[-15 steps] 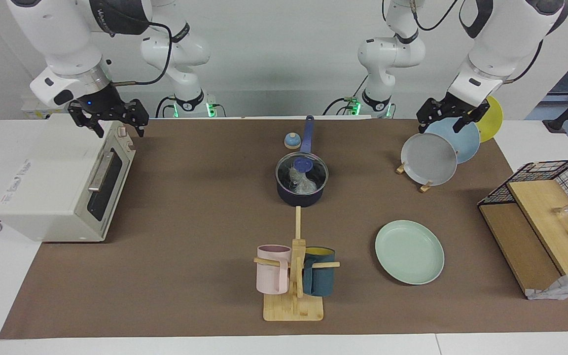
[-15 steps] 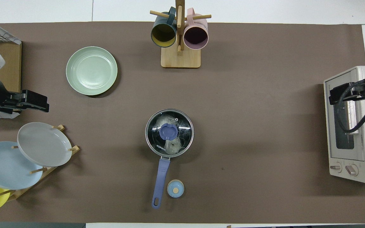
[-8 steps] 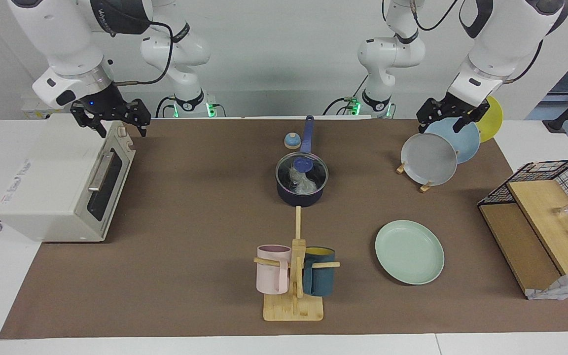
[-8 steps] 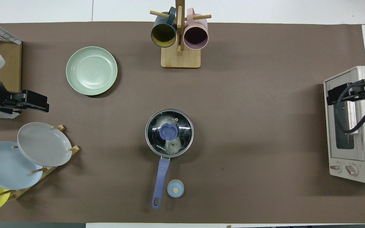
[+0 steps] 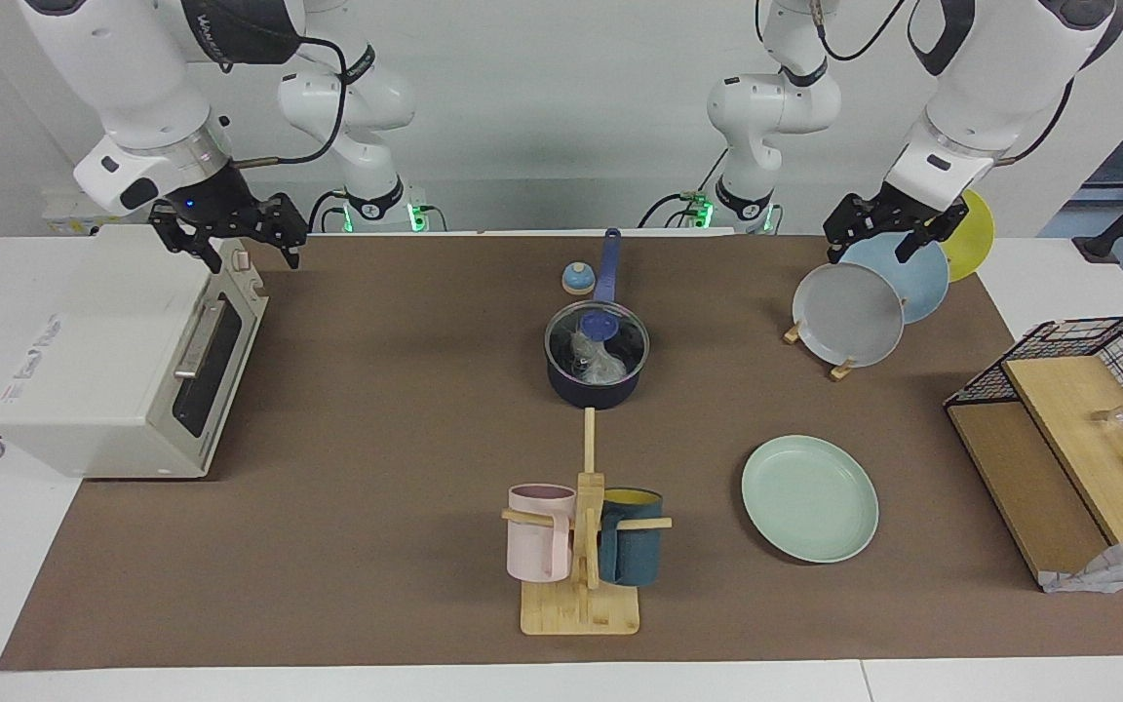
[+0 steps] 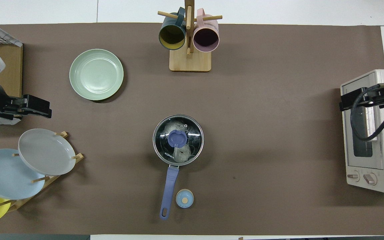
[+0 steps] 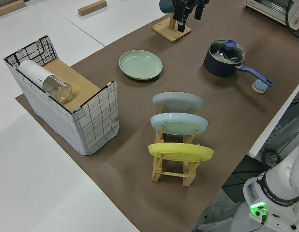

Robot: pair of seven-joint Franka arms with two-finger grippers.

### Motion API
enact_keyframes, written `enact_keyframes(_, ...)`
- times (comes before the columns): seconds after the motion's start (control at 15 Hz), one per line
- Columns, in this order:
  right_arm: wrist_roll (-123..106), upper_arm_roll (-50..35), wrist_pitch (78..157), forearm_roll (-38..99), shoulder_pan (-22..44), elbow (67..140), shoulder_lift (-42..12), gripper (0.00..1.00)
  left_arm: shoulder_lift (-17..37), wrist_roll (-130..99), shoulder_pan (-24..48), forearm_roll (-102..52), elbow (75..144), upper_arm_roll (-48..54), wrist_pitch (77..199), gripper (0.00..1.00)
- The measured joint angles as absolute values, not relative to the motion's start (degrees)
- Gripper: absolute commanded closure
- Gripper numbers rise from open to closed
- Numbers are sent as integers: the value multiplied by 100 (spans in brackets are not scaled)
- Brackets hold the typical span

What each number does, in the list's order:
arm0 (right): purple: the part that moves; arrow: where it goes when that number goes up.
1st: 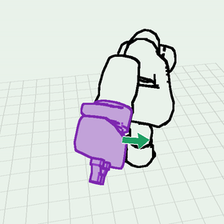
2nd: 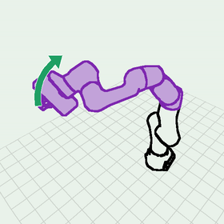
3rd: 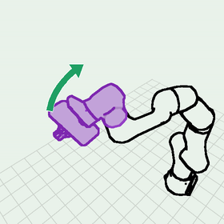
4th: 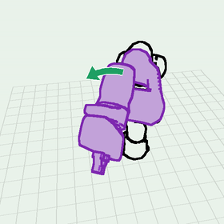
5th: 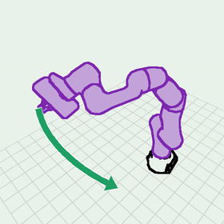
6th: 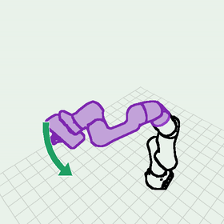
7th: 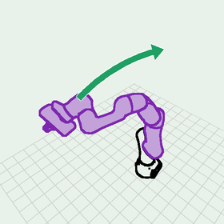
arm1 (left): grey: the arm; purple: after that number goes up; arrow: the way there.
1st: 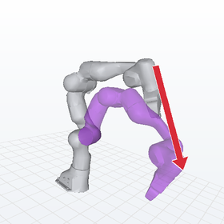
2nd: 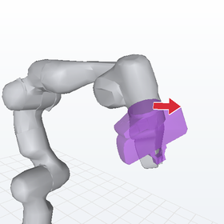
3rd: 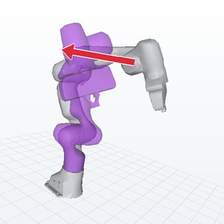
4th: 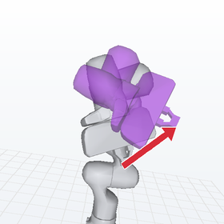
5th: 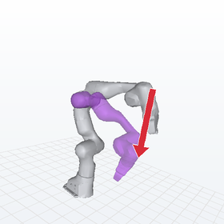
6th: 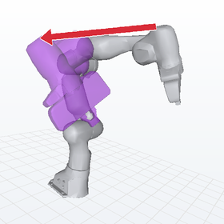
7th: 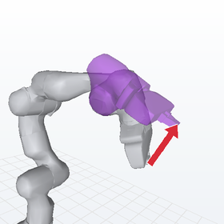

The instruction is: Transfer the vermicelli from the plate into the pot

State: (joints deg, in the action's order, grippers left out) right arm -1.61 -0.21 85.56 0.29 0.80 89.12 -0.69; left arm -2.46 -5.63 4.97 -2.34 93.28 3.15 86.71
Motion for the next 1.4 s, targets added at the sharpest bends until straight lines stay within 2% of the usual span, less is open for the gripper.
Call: enact_keyframes(1.4,-152,8,8483,36,88,8990,1,0,-246,-563,497,-234,9328,315,8670,0)
